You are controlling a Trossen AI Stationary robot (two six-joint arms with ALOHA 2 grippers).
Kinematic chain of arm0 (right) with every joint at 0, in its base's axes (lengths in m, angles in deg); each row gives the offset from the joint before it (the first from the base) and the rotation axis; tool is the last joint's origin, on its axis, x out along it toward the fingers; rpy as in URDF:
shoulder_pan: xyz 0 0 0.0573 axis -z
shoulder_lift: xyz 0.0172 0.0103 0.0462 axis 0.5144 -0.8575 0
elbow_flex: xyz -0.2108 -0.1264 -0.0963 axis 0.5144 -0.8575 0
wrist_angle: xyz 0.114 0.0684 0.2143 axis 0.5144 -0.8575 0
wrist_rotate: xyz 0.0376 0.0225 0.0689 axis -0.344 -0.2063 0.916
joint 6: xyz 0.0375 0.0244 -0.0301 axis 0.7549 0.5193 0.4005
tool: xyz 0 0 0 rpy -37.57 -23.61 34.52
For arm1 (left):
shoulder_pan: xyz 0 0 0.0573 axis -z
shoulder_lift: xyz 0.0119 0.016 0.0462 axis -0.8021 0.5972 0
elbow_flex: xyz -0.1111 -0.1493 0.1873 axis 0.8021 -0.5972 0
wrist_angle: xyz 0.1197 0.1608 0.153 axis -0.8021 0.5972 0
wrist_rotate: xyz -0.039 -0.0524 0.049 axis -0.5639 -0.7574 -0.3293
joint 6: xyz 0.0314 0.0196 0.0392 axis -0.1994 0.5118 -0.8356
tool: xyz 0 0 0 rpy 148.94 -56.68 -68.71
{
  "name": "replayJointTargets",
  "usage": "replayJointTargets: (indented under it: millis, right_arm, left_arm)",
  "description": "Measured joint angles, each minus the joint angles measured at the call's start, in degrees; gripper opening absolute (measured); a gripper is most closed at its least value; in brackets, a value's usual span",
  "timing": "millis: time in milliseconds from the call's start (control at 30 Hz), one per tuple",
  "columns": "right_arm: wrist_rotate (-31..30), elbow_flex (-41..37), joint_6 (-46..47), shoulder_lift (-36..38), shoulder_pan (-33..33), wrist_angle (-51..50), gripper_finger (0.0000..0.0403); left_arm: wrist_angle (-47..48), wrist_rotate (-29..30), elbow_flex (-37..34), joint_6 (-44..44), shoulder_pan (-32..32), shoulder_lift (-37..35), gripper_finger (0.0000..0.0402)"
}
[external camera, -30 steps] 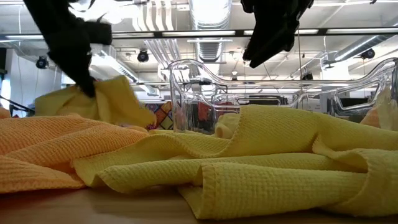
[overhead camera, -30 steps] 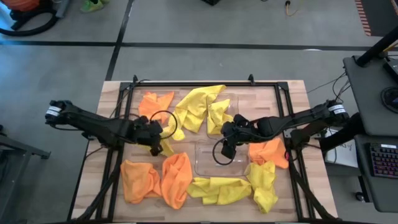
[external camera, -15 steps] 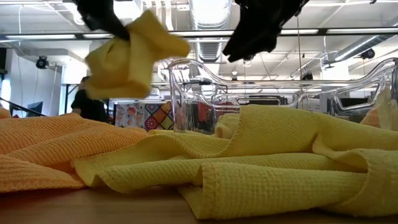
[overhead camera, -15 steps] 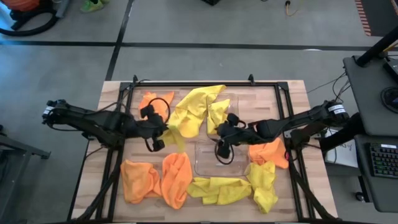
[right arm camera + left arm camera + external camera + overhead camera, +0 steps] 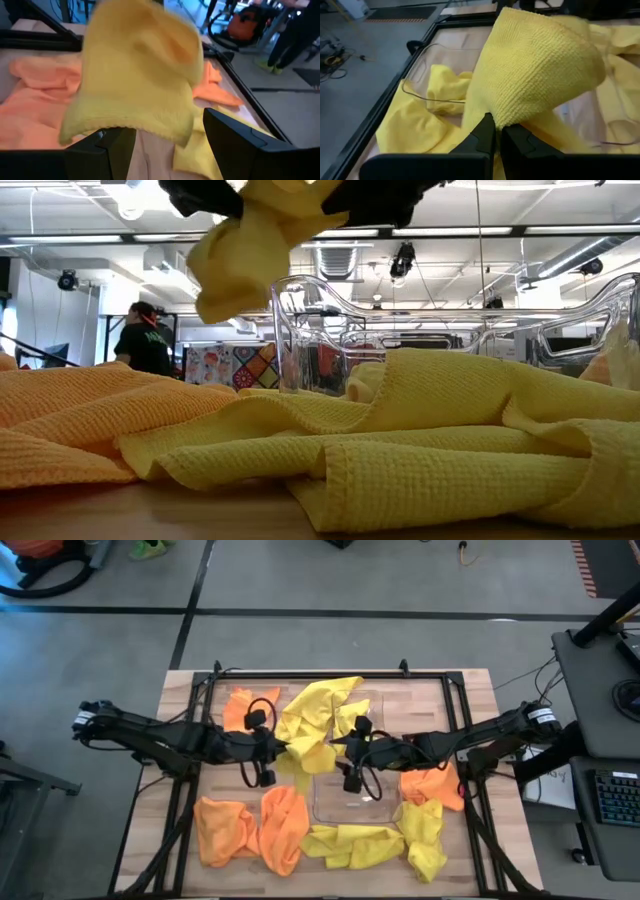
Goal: Sort microfiber towel by color & place in baskets
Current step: Put the yellow towel into the top transparent bin
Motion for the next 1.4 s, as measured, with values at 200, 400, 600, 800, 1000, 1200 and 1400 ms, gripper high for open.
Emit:
replayJointTargets:
  millis: [200, 400, 600, 800, 1000, 1200, 1400]
  right_arm:
    - [0.2, 0.02, -0.26, -0.41, 0.11, 1.49, 0.0247]
    - [0.19, 0.07, -0.34, -2.39, 0.13, 2.15, 0.0307]
    - [0.82, 0.09, -1.31, -3.68, 0.13, 4.53, 0.0323]
    - [1.69, 0.1, -2.61, -5.27, 0.13, 7.86, 0.0291]
    - [1.7, 0.09, -2.95, -5.33, 0.15, 8.06, 0.0177]
    - [1.74, 0.09, -5.64, -5.29, 0.15, 8.38, 0.0027]
    - [1.76, 0.09, -5.52, -5.22, 0.15, 7.88, 0.0015]
  left_arm:
    - [-6.02, 1.02, -0.04, -0.66, -0.37, 3.69, 0.0]
    - [-12.13, 0.99, -0.07, -2.1, -0.53, 6.12, 0.0]
    - [-16.04, 0.99, -0.07, -2.14, -0.53, 8.49, 0.0]
    - [-18.41, 0.95, -0.09, -2.14, -0.53, 10.07, 0.0]
    - [-20.02, 0.9, -0.09, -2.11, -0.53, 10.16, 0.0]
    - [-20.79, 0.81, -0.09, -1.65, -0.53, 10.14, 0.0]
    - [-19.49, 0.79, -0.09, -2.05, -0.53, 9.54, 0.0027]
